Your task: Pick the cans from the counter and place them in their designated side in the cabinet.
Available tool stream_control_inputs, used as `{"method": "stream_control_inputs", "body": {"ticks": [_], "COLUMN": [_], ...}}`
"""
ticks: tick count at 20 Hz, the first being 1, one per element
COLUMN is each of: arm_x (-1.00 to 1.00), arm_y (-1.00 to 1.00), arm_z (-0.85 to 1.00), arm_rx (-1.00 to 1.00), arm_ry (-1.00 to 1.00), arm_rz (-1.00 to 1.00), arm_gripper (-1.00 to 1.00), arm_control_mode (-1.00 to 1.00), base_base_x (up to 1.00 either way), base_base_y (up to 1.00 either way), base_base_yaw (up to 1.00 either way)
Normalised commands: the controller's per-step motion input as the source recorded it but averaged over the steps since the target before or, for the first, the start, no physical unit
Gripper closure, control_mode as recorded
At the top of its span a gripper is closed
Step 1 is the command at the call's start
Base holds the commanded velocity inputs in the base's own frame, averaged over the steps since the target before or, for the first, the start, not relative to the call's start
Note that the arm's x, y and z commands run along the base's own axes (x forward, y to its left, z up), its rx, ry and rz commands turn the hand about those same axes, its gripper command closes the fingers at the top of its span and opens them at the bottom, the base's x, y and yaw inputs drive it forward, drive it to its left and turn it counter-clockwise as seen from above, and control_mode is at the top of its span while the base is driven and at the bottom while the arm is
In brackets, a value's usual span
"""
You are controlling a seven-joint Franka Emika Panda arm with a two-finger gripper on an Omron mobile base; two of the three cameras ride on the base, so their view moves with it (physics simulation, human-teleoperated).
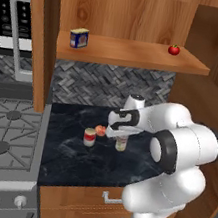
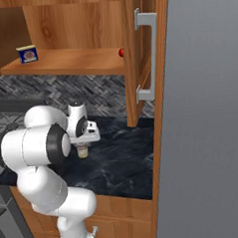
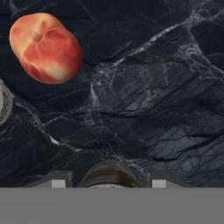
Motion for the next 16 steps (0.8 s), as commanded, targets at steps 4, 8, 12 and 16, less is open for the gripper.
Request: {"method": "stream_control_inputs", "body": {"ticks": [4,8,12,16], "arm_x": [-0.1,-0.14,-0.21,-0.24], "arm_y": [0.0,0.0,0.0,0.0], "arm_z": [0.3,0.39,0.39,0.39], "arm_rx": [0.0,0.0,0.0,0.0], "arm_ry": [-0.03,-0.05,-0.05,-0.03], "arm_rz": [0.0,0.0,0.0,0.0], "arm_gripper": [1.0,1.0,1.0,1.0], "arm_control_mode": [-1.0,-1.0,-1.0,-1.0], "base_base_x": [0.0,0.0,0.0,0.0], "base_base_y": [0.0,0.0,0.0,0.0], "base_base_yaw": [0.0,0.0,0.0,0.0]}}
